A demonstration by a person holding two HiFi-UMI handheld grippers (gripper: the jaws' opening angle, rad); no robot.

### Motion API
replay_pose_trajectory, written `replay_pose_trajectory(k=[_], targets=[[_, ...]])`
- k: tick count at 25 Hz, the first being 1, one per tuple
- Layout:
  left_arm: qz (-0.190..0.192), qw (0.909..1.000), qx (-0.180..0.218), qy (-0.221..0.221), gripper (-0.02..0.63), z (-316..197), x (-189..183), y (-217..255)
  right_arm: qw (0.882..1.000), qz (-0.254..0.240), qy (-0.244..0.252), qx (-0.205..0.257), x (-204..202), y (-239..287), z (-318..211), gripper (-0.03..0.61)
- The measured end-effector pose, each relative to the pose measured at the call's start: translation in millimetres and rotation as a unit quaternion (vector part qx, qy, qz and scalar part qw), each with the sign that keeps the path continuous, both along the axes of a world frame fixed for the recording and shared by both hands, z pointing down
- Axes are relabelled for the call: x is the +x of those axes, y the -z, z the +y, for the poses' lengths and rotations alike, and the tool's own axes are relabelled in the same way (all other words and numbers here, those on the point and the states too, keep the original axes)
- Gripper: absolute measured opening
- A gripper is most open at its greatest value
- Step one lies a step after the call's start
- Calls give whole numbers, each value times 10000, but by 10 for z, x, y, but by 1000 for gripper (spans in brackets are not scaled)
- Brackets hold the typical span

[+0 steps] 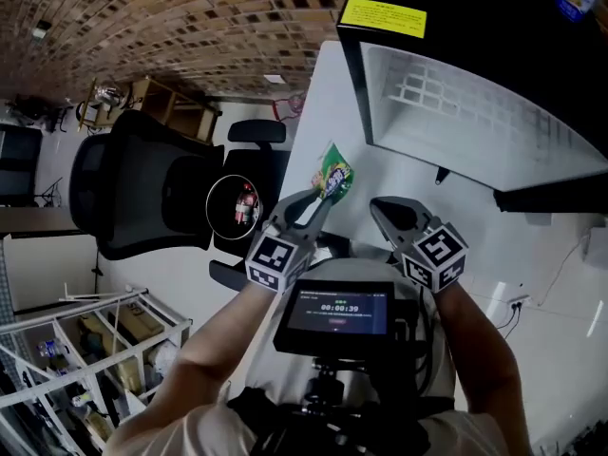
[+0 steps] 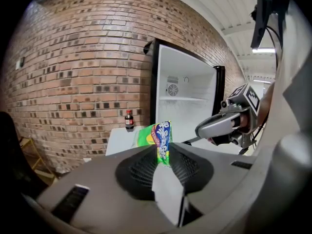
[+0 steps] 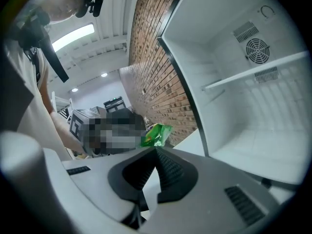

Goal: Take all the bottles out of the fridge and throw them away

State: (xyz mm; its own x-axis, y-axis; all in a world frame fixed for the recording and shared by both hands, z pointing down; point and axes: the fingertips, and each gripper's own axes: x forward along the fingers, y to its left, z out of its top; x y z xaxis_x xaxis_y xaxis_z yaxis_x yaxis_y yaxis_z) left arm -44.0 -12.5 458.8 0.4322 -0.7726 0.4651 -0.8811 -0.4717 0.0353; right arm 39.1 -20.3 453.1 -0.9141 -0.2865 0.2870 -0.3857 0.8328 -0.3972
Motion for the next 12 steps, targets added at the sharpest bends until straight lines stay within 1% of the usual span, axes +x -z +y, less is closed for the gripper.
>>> replay_pose_trajectory(k=[7, 12], targets=[[24, 9977, -85, 673, 80, 214, -628, -112, 9986, 80, 514, 11, -533, 8, 119, 5], [113, 9919, -147, 1257, 80, 387, -1064, -214, 9957, 181, 914, 15, -879, -6, 204, 5]])
